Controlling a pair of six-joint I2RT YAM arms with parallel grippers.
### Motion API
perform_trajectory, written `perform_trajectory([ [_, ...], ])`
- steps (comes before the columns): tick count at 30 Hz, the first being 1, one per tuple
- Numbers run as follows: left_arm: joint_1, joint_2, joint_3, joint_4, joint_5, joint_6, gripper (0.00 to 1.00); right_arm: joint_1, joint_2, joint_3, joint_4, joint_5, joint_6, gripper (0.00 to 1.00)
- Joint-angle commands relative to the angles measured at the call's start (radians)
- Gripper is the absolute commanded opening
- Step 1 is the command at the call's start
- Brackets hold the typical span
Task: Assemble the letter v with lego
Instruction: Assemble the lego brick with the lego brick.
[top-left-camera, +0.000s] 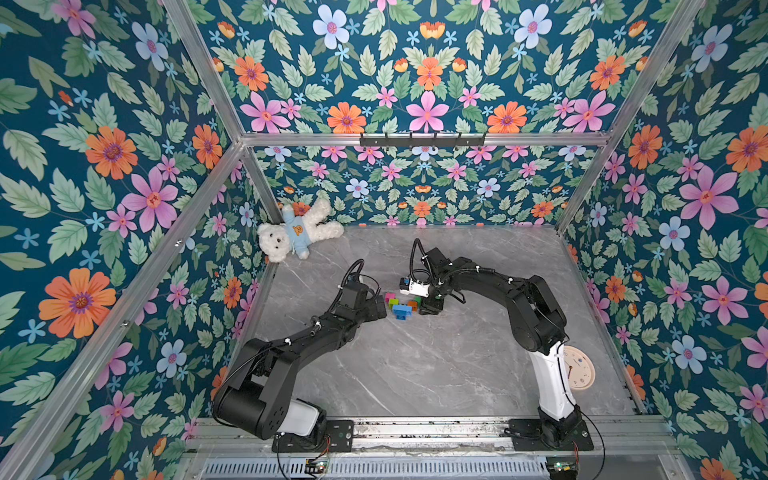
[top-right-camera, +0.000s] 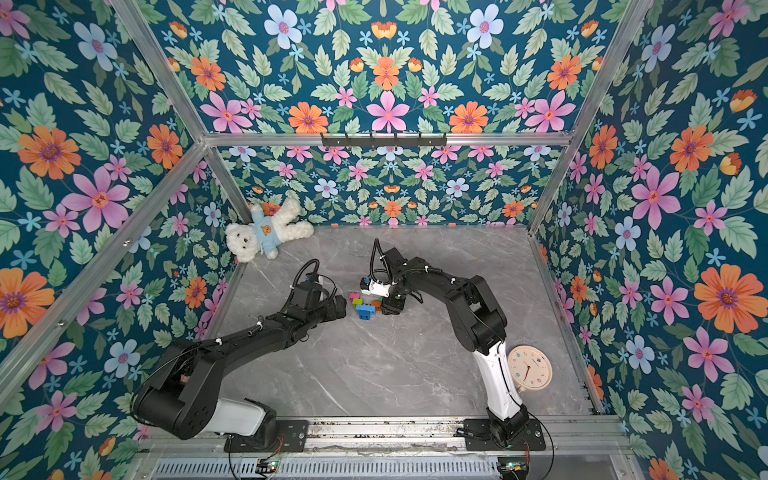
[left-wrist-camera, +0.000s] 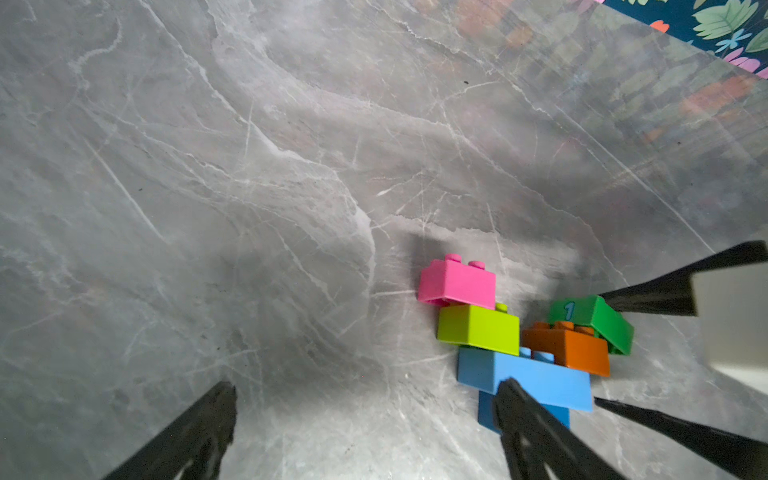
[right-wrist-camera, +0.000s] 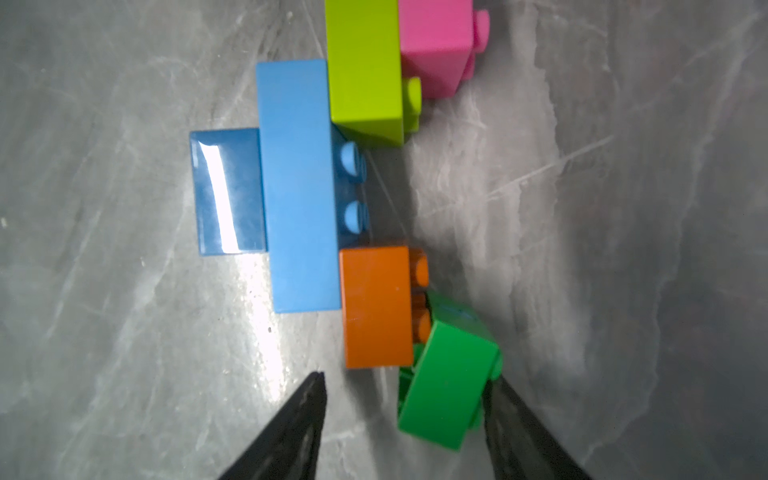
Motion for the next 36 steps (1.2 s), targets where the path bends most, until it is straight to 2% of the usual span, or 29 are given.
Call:
perform_trajectory([
  [1, 0.000, 0.003, 0.007, -0.011, -0.004, 0.012, 0.99, 0.003, 0.003, 0.006, 0.025, -0.019, -0.004, 0.63],
  [7, 0.001, 0.011, 0.007, -0.012, 0.002, 0.014, 0.98, 0.005, 0.018, 0.020, 0.032, -0.053, -0.030, 0.61],
  [11, 0.003, 0.018, 0.011, -0.031, -0.002, 0.014, 0.89, 0.005, 0.024, 0.022, 0.029, -0.073, -0.040, 0.60],
  [15, 0.014, 0.038, 0.016, -0.054, -0.007, 0.001, 0.84, 0.006, 0.024, 0.018, 0.029, -0.078, -0.048, 0.59],
  [23, 0.027, 0.133, 0.071, -0.085, 0.069, 0.003, 0.74, 0.008, 0.023, -0.004, 0.041, -0.085, -0.072, 0.58],
  [36, 0.030, 0.173, 0.089, -0.078, 0.117, 0.008, 0.71, 0.012, 0.028, -0.007, 0.061, -0.086, -0.027, 0.59],
])
